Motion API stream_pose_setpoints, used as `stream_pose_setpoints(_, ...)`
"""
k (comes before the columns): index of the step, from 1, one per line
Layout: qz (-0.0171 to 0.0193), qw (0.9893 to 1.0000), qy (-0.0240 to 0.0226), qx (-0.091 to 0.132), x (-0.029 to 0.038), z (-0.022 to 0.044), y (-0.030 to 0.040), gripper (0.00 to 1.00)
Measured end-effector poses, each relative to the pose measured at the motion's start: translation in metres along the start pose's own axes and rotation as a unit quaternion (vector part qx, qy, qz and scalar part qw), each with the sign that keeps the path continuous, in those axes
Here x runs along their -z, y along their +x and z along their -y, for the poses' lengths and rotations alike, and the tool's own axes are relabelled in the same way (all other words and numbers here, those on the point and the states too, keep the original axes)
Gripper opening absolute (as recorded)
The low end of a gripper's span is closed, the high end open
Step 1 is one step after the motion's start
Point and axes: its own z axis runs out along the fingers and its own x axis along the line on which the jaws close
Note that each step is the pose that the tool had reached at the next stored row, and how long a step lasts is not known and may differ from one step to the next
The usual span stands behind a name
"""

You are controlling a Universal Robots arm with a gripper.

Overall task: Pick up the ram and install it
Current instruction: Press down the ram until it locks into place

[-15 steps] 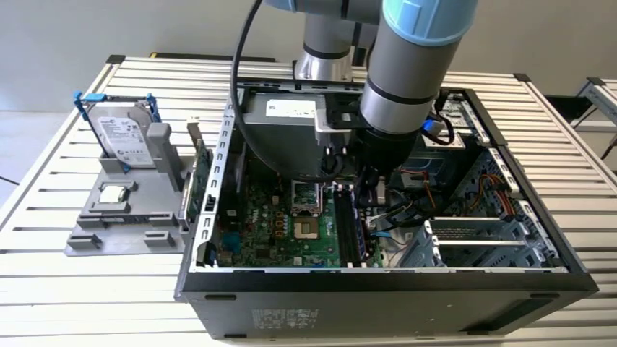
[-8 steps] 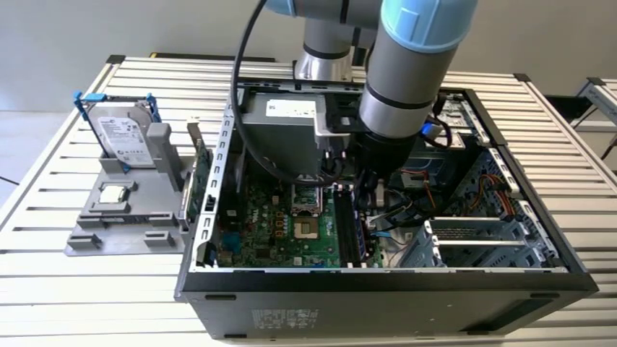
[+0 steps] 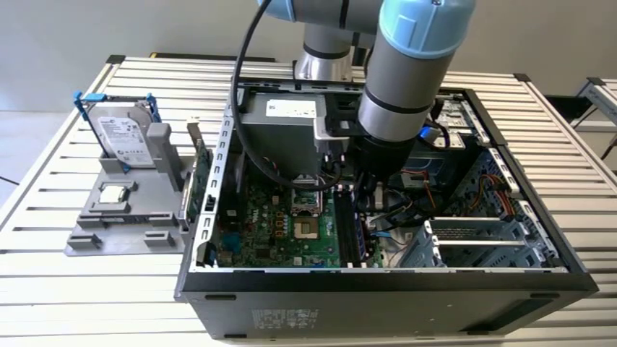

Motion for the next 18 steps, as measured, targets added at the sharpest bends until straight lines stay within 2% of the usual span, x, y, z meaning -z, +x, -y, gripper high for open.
stream_pose_setpoints(8, 0.0001, 1.0, 0.0, 0.0, -0.0038, 0.0, 0.0, 0.0)
stream_pose_setpoints(18, 0.0004, 1.0, 0.0001, 0.0, -0.0042, 0.0, -0.0001, 0.0)
